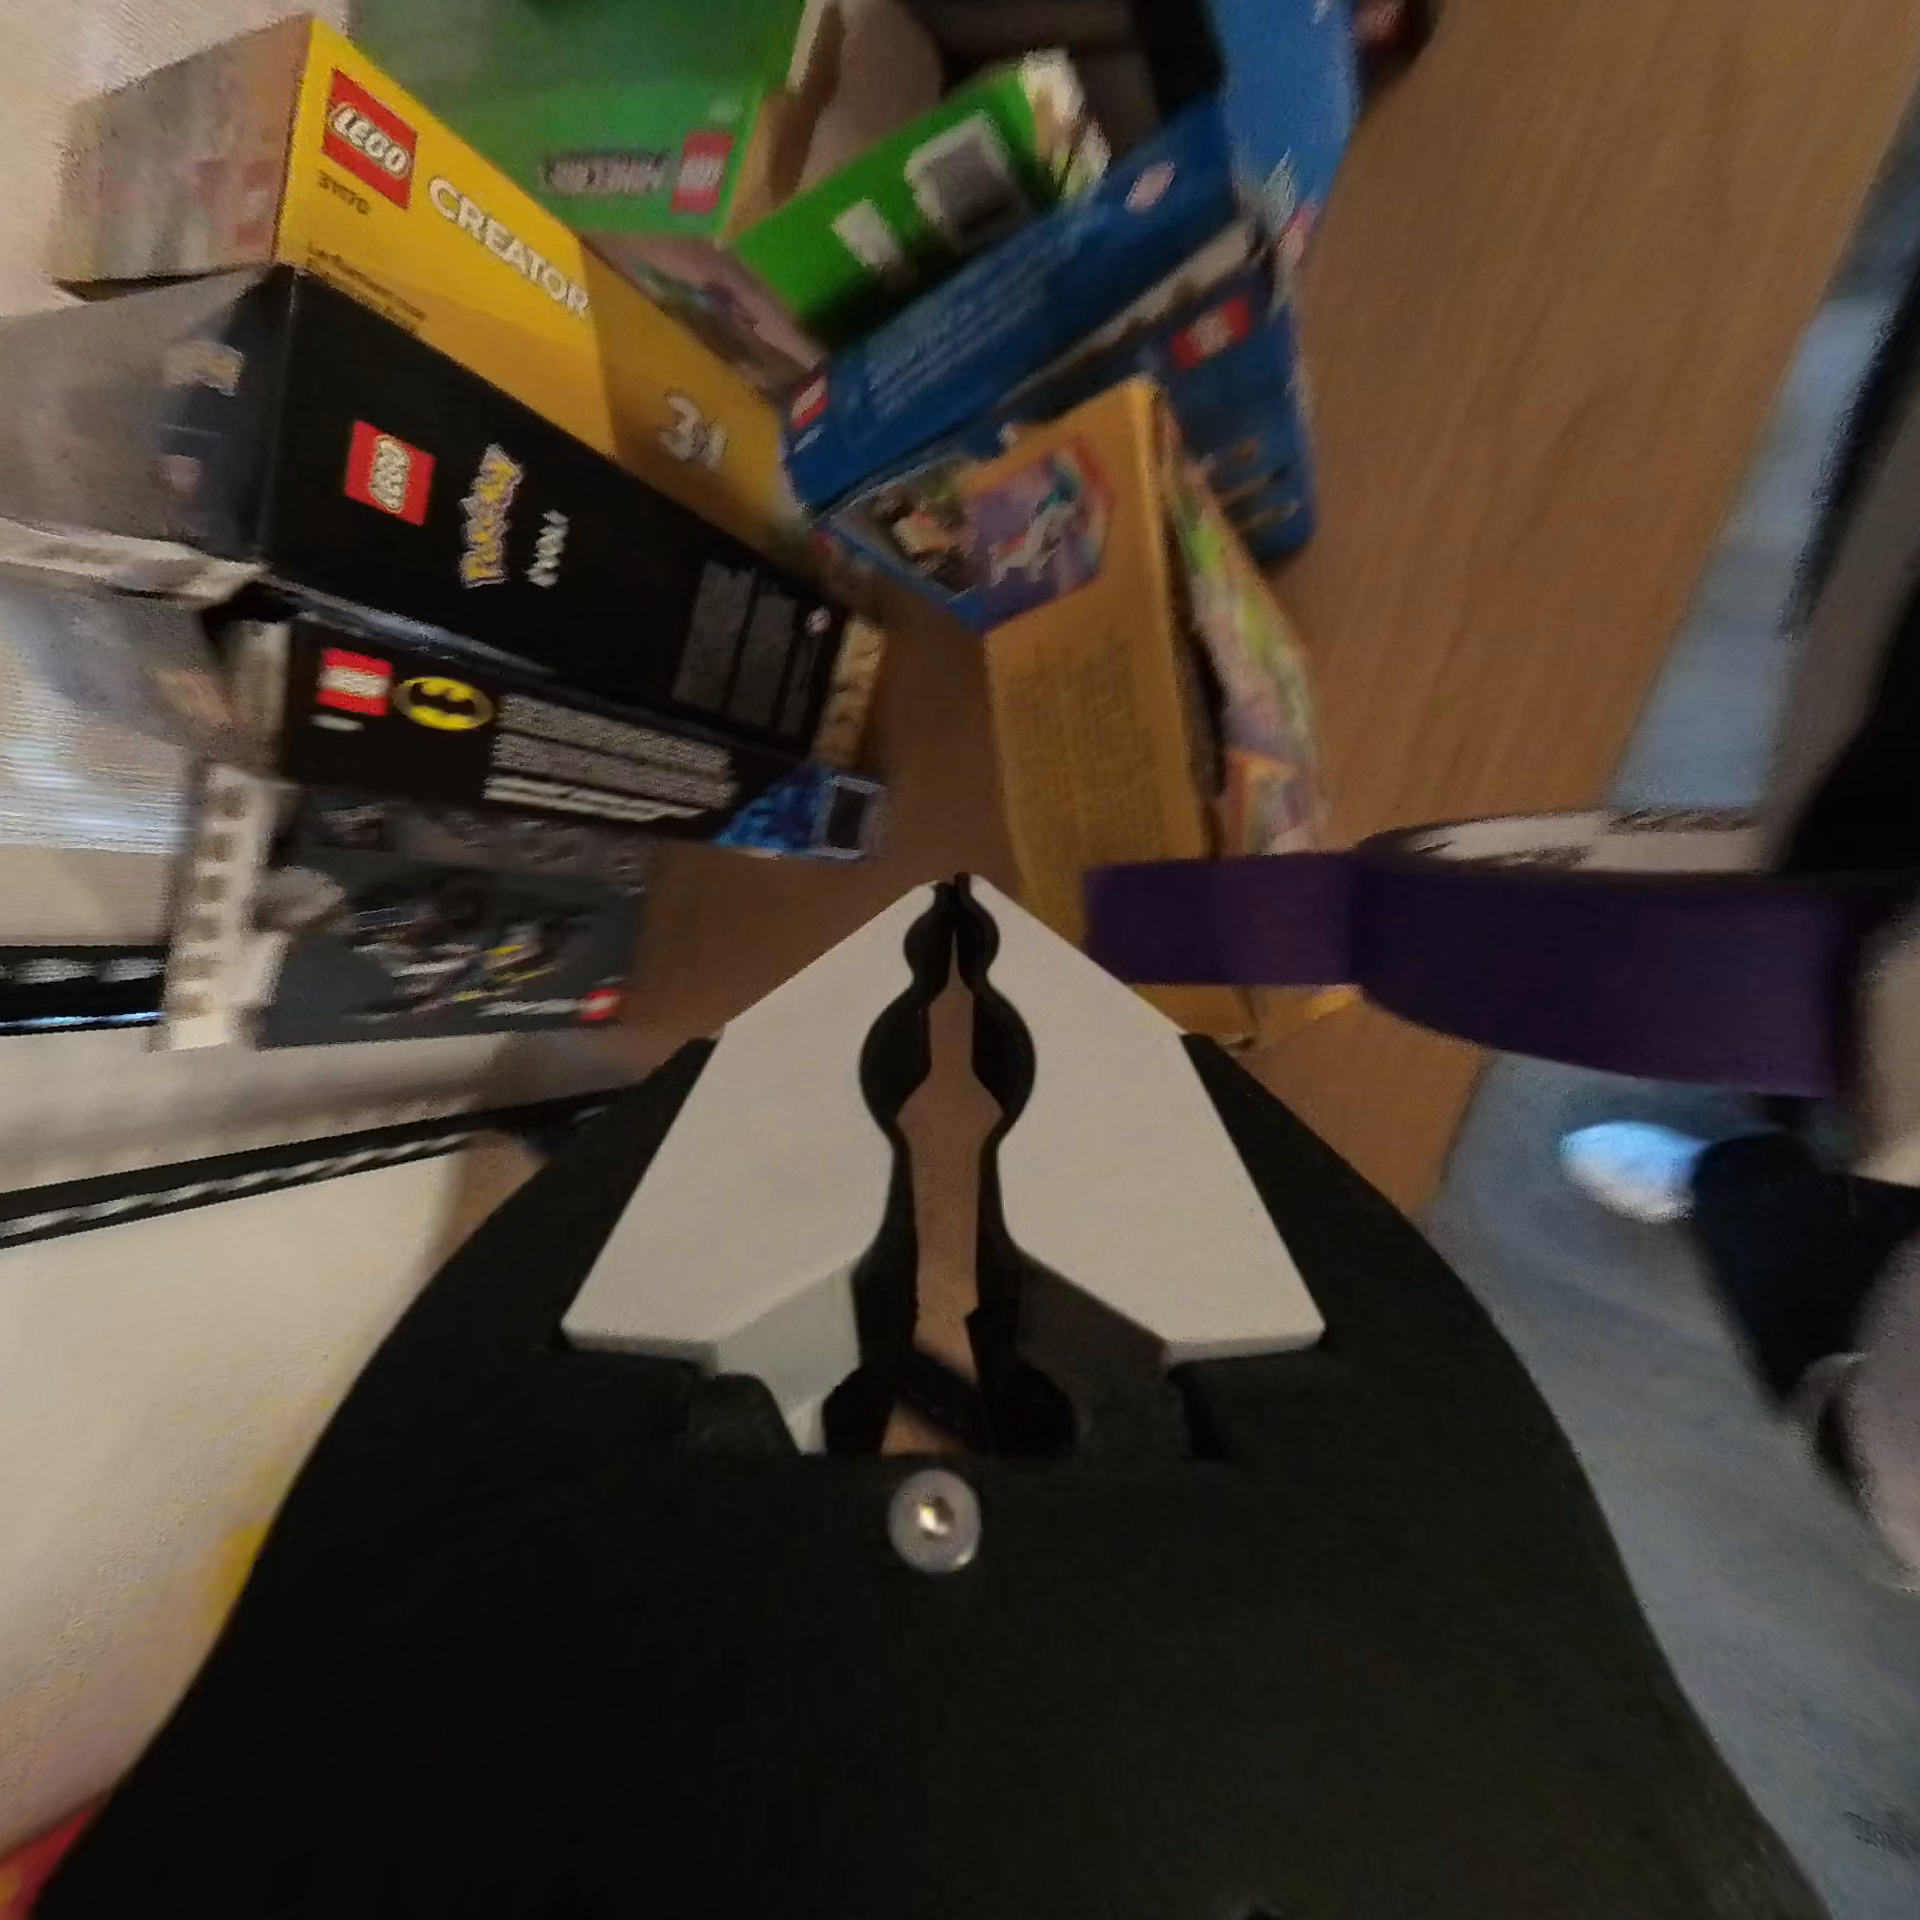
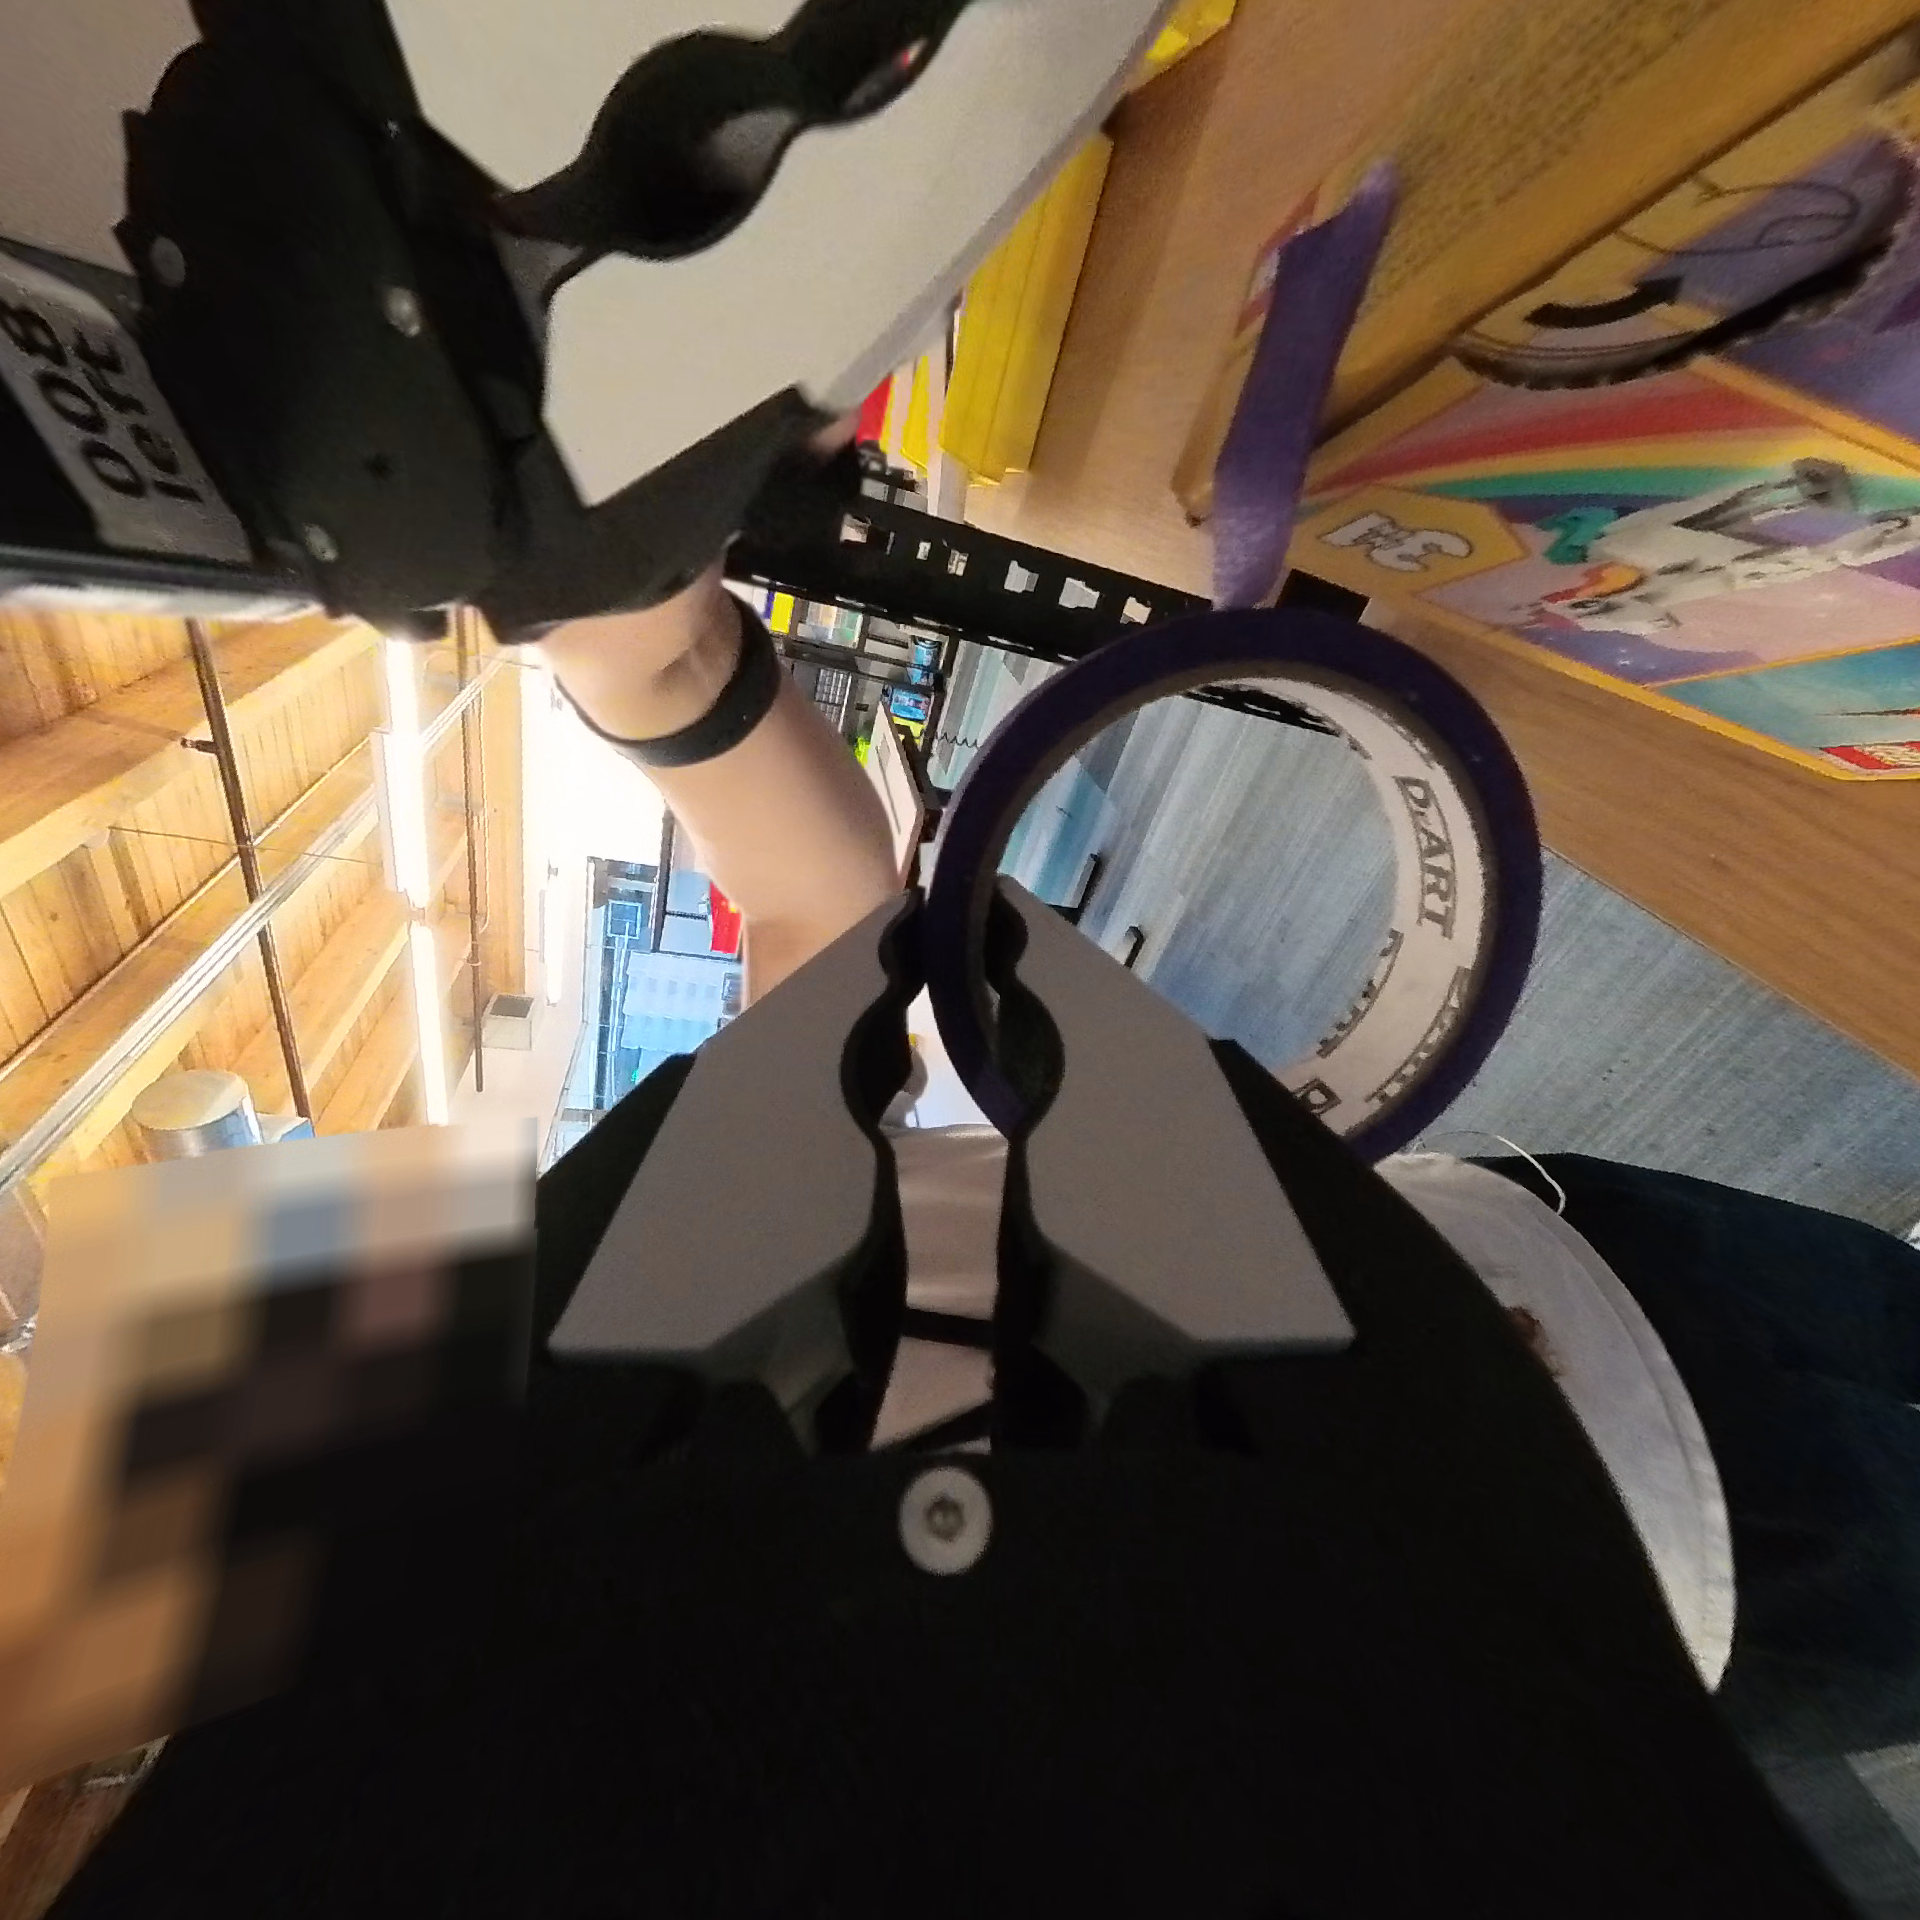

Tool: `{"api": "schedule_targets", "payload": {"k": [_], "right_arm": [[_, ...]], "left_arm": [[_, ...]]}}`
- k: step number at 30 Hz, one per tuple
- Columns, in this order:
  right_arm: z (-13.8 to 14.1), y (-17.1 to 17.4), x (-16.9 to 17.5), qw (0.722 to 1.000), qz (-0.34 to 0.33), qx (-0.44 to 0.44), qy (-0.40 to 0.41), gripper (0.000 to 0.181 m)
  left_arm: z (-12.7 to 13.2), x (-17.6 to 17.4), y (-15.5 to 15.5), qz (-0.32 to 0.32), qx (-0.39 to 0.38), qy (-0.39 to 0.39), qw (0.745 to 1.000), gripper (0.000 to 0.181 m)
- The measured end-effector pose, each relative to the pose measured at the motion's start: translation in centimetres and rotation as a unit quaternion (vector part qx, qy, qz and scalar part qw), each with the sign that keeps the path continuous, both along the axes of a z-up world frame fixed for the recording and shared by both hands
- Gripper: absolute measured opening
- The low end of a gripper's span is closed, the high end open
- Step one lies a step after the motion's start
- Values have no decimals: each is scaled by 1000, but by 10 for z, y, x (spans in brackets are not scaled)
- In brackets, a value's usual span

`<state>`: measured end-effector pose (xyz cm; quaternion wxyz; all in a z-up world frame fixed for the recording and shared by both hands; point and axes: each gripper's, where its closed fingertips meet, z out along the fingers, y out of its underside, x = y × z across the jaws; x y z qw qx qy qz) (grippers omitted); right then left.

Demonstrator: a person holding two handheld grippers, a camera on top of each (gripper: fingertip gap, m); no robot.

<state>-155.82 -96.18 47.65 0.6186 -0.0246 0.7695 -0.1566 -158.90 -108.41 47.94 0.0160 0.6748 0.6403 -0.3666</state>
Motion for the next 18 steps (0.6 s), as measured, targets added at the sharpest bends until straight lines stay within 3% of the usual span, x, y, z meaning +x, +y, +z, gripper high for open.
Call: {"api": "schedule_targets", "payload": {"k": [3,6,9,18], "right_arm": [[-1,-1,-1,1000,0,-1,3,8],[-2,-1,0,1000,0,0,5,8],[-2,-1,0,1000,1,-1,10,8],[2,0,-1,1000,1,-8,9,8]], "left_arm": [[4,-8,30,-15,132,73,988,0],[-11,-5,33,1,196,71,978,0],[-27,-2,24,20,193,56,979,0],[-28,-12,16,5,104,60,993,0]]}}
